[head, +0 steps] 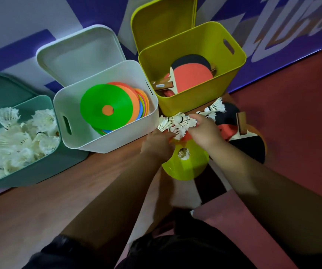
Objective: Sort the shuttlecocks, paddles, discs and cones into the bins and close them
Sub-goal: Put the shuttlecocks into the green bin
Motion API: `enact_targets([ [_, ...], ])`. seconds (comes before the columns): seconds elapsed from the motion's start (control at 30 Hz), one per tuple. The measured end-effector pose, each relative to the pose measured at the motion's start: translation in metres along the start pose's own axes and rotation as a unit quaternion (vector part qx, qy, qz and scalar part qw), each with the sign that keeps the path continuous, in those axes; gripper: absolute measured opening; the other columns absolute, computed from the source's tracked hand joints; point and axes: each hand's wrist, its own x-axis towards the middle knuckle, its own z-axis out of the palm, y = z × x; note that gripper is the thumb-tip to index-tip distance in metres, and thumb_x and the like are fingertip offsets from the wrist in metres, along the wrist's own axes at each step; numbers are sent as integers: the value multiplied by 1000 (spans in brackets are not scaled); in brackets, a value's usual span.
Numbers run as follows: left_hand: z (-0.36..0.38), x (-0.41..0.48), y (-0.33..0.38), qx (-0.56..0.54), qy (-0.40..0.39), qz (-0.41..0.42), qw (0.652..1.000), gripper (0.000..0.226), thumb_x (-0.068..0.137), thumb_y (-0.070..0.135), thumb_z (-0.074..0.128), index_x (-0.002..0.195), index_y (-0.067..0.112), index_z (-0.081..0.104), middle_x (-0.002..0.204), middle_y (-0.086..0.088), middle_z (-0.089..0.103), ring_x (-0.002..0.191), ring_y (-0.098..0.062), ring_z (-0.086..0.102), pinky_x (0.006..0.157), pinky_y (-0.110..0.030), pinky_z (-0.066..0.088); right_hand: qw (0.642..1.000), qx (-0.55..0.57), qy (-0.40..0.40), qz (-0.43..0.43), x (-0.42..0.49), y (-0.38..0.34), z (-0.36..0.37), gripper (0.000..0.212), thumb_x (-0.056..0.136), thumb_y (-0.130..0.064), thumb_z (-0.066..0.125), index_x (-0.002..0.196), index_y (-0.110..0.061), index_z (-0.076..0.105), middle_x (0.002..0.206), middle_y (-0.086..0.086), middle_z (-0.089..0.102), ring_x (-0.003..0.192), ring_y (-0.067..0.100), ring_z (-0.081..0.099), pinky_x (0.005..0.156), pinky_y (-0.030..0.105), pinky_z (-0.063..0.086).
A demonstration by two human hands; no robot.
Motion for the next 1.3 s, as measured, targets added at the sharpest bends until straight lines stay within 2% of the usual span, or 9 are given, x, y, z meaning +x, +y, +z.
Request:
enact_targets([
  [0.2,-6,8,20,122,-53,-17,991,56,93,55,50,148,47,51,150,-5,49,138,-35,40,112,-48,35,993,-108,-22,-35,23,10,6,67,90,-21,71,151,-40,54,141,15,47,99,32,66,89,31,54],
  [0.33,-9,4,17,149,-56,4,987,55,91,47,56,143,32,55,147,-3,56,134,-33,43,107,-48,36,985,-166,-18,-49,29,12,9,50,91,-31,74,138,-38,62,142,14,45,90,35,67,90,37,57],
  [0.47,-11,-2,3,25,19,-11,999,48,88,36,60,135,32,66,130,-7,68,120,-36,56,100,-44,47,968,-234,-2,-87,28,5,8,30,91,-45,75,111,-27,64,131,8,43,85,32,62,84,40,57],
  [0.67,-19,-27,-14,-131,153,-6,979,31,86,30,65,109,14,78,106,-9,78,99,-29,70,83,-32,52,946,-296,-35,-126,19,-11,8,34,88,-46,72,98,-20,54,107,9,63,104,36,64,81,41,50],
  [0.8,-32,-52,-27,-200,193,-11,961,5,91,25,76,93,21,74,79,9,67,75,-8,59,69,-24,41,959,-265,-36,-98,7,-21,11,34,83,-47,70,90,-18,53,83,3,57,93,35,65,73,37,48],
  [0.93,-46,-79,-48,-232,225,-14,946,9,92,29,76,90,22,71,72,11,64,71,-3,58,68,-19,43,989,-127,-44,-56,-6,-36,19,41,80,-46,70,98,-10,65,92,11,71,91,35,68,79,42,58],
  [1.07,-57,-107,-74,-288,229,-36,929,9,92,27,76,86,24,71,73,18,66,71,2,59,67,-16,43,996,-68,-43,-37,-28,-61,33,47,90,-46,70,129,-22,62,110,2,69,104,27,66,74,29,47],
  [1.2,-67,-137,-106,-311,251,-61,915,10,92,32,77,85,27,72,71,15,63,69,-2,57,66,-23,45,989,-38,-116,-80,-55,-89,63,30,87,-45,65,100,-18,70,96,-3,71,98,23,67,77,37,49],
  [1.3,-76,-165,-134,-328,271,-94,900,12,91,33,78,83,26,72,61,14,55,58,-2,50,58,-19,37,984,-40,-145,-97,-78,-116,90,37,83,-54,72,89,-18,63,81,-1,68,76,20,65,61,32,44],
])
